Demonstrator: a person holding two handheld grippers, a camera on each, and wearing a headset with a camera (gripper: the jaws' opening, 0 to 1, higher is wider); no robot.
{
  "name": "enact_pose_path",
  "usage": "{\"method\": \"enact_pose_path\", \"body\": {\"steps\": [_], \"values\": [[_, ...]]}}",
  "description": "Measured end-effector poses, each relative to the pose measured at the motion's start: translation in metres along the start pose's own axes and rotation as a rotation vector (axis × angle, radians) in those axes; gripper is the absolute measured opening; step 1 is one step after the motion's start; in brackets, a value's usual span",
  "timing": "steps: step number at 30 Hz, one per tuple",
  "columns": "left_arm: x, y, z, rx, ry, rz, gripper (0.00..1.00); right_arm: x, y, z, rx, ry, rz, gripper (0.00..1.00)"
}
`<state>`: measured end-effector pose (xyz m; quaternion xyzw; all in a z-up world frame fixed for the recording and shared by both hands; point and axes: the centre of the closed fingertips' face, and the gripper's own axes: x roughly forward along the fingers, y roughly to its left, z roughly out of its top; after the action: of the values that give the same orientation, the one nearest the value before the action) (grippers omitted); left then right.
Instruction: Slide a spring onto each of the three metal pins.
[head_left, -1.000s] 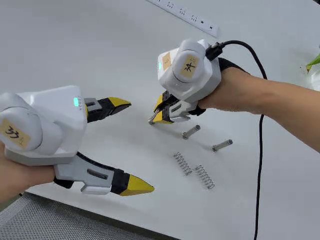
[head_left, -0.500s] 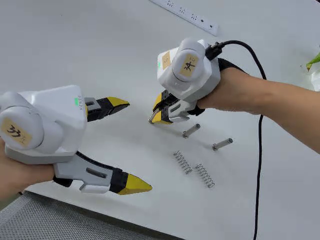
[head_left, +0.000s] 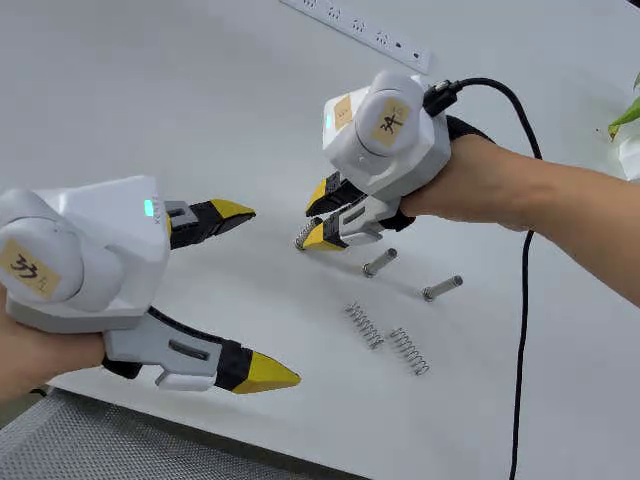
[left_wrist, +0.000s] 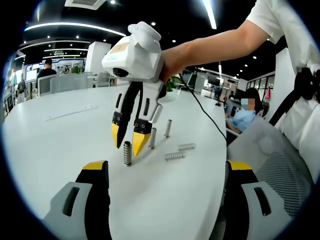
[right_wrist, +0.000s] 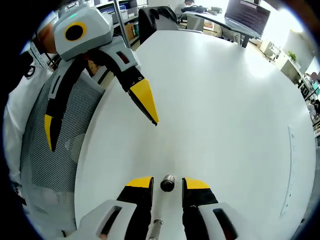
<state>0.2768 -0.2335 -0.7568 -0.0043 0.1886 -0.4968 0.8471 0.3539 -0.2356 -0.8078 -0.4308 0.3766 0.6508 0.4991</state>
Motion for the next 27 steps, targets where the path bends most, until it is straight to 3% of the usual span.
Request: {"method": "enact_pose_path", "body": {"steps": [13, 21, 27], "values": [[-0.005, -0.004, -0.001, 0.023, 0.039, -0.008, 0.95, -0.032, 0.011, 0.001, 0.052, -0.105, -0.058, 0.36], [-0.007, -0.005, 0.001, 0.042, 0.063, -0.008, 0.95, -0.059, 0.025, -0.003, 0.097, -0.201, -0.103, 0.49], [-0.009, -0.005, 0.002, 0.051, 0.077, -0.006, 0.95, -0.078, 0.037, -0.018, 0.147, -0.252, -0.141, 0.54]]}}
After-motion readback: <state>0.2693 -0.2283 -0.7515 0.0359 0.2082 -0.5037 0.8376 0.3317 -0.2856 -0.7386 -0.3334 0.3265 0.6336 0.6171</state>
